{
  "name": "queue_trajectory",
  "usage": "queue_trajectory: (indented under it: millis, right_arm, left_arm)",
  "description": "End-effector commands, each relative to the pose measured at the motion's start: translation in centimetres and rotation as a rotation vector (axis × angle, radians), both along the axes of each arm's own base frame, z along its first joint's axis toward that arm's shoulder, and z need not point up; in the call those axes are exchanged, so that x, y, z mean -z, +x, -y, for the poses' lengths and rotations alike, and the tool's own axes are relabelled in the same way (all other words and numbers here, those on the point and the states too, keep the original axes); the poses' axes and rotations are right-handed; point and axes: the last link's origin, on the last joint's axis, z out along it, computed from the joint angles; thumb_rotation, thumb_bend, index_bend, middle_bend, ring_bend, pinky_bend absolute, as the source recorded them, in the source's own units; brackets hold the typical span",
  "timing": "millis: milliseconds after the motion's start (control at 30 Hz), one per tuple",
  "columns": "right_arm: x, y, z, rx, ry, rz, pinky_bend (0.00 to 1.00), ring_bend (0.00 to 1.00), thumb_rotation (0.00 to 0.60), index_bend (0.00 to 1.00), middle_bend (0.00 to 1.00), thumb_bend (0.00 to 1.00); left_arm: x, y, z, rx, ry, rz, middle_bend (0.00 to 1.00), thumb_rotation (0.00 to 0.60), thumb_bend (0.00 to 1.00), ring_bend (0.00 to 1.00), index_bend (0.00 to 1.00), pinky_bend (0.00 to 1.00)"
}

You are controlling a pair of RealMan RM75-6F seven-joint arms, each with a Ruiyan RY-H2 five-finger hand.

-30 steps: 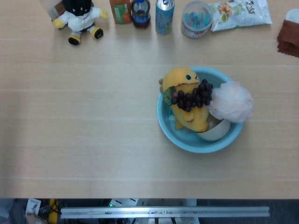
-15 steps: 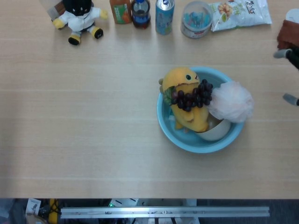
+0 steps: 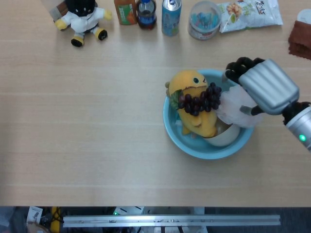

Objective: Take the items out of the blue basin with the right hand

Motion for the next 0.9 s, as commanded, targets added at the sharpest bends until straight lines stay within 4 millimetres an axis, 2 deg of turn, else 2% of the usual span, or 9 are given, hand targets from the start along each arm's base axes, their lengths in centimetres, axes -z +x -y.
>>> queue_trajectory:
  millis: [33, 233, 467, 900]
  right_arm:
    - [2.4, 0.8, 0.5, -0.008, 0.037, -0.023, 0.45, 0.24, 0.600, 0.36, 0.32, 0.04]
    - [4.8, 1.2, 0.8, -0.006, 0.048, -0.036, 0.45, 0.24, 0.600, 0.38, 0.32, 0.04]
    - [6.7, 1.8, 1.0, -0.016, 0.053, -0.053, 0.45, 0.25, 0.600, 0.40, 0.32, 0.05]
    - [8.4, 2.4, 1.2, -0.057, 0.039, -0.092, 0.45, 0.24, 0.600, 0.44, 0.34, 0.08]
  left_arm:
    - [-0.1, -0.1, 0.0, -0.003, 0.002, -0.001, 0.26, 0.600, 0.37, 0.25, 0.24, 0.26]
    - [-0.4, -0.4, 0.0, -0.010, 0.008, 0.000, 0.26, 0.600, 0.37, 0.25, 0.24, 0.26]
    - [-0.6, -0.6, 0.1, -0.016, 0.015, 0.001, 0.26, 0.600, 0.37, 0.25, 0.24, 0.26]
    - [-0.4, -0.4, 0.0, -0.018, 0.015, 0.003, 0.26, 0.600, 0.37, 0.25, 0.24, 0.26]
